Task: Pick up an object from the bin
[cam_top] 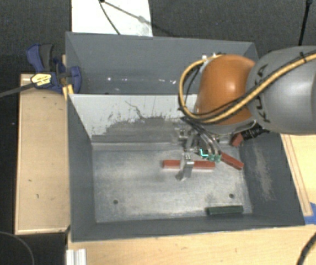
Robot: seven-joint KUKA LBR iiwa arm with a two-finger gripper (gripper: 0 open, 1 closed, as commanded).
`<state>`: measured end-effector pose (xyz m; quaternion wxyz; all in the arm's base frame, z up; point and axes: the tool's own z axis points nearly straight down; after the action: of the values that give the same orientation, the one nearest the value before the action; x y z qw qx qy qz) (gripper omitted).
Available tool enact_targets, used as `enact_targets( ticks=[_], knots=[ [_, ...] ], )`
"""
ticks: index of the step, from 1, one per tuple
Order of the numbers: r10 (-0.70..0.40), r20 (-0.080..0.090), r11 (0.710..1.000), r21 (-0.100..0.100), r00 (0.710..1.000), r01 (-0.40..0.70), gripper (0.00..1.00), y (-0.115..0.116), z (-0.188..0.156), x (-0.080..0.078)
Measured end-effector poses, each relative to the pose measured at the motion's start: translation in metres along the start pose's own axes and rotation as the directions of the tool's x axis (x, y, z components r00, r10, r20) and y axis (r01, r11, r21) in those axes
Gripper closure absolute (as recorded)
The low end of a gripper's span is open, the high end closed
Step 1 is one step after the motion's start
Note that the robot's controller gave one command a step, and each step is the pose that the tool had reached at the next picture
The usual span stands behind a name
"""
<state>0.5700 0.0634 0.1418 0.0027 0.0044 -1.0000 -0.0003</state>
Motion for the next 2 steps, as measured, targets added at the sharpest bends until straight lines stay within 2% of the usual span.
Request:
enact_targets(
  ticks=[1, 2],
  knots=[
    [-0.149, 0.007, 0.989, 0.003, 0.989, 0.149, 0.00, -0.071, 0.073, -0.005],
    [-0.219, 0.005, 0.976, 0.001, 0.976, 0.219, 0.00, -0.052, 0.040, 0.019]
  ],
)
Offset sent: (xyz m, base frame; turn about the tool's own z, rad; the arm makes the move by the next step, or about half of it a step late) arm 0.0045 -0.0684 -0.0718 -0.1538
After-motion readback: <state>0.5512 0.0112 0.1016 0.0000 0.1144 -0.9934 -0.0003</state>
